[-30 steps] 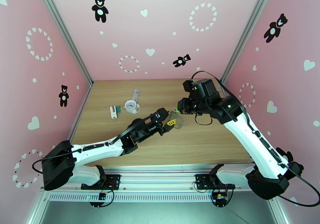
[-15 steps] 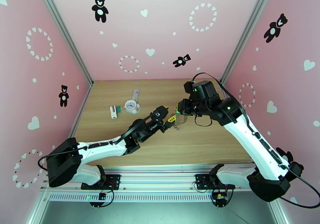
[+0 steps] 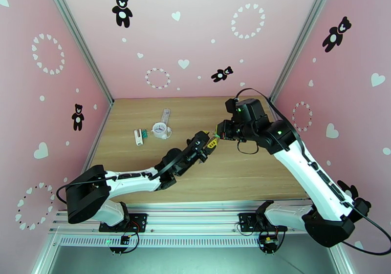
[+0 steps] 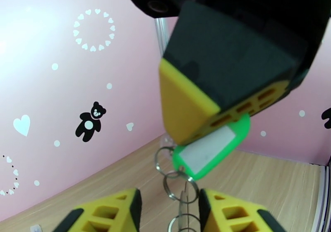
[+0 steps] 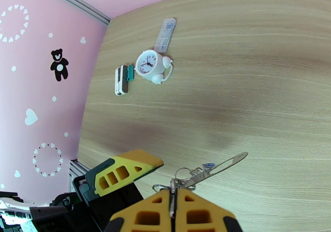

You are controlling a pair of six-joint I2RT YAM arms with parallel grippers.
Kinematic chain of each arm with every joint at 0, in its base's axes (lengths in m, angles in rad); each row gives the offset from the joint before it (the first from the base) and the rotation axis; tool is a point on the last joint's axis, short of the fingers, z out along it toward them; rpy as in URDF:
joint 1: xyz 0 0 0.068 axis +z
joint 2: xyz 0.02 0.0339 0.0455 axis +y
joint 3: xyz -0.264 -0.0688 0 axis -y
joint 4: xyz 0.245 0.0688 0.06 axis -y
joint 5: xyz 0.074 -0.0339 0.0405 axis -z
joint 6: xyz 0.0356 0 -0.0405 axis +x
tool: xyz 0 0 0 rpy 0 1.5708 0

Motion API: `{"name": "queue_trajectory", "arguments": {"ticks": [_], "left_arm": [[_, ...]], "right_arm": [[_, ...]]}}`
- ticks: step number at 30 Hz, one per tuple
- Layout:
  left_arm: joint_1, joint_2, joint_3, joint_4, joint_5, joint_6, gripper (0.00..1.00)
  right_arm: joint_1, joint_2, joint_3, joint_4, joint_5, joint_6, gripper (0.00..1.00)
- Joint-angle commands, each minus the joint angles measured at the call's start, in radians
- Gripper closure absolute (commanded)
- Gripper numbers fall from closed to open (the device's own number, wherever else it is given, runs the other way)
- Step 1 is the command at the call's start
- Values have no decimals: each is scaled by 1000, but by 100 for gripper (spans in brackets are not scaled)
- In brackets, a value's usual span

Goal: Remove the keys from the keyring

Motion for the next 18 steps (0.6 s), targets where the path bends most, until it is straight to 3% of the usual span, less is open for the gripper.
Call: {"name": "queue_trajectory", "arguments": {"ticks": [1, 18], "left_arm": [[-2, -10, 18, 37, -19, 8, 59], [-2, 5, 89, -50, 15, 15, 77]], "right_arm": [[6, -30, -3, 34, 13, 8, 100], [6, -39, -19, 55, 19, 19, 100]]}}
